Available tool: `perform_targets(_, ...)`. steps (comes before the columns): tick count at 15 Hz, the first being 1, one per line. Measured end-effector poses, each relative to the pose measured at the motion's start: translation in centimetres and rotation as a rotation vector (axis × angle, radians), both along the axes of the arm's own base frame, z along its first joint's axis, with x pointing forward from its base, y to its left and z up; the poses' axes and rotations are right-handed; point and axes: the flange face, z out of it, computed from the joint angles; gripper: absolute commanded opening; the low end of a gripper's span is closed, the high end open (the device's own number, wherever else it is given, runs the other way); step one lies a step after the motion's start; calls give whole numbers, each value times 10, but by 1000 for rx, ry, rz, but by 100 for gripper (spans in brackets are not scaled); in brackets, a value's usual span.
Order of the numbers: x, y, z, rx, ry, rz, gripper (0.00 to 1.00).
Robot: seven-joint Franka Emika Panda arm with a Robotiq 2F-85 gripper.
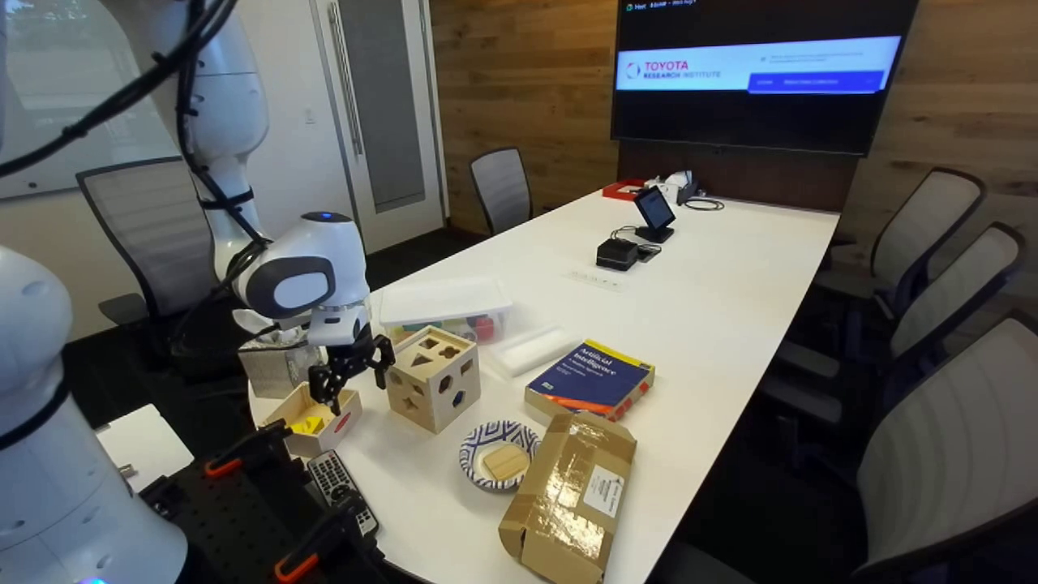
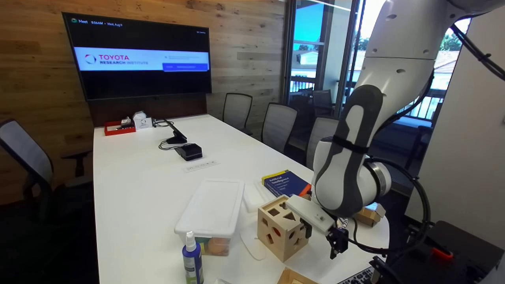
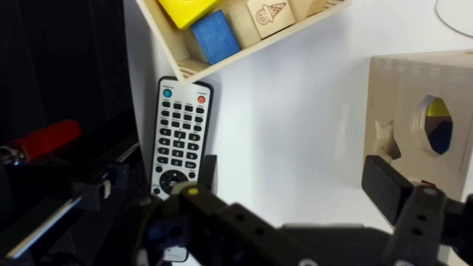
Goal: Put the block inside the box
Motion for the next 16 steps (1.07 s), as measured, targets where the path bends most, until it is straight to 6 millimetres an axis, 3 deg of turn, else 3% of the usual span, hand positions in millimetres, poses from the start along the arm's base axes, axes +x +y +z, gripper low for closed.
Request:
perform_targets(4,-23,1,26,-23,-23,67,100)
perform_targets(9,-8,20,52,-76,-85,219,100)
perform_targets(16,-6,38,90,-223,-18,465,100)
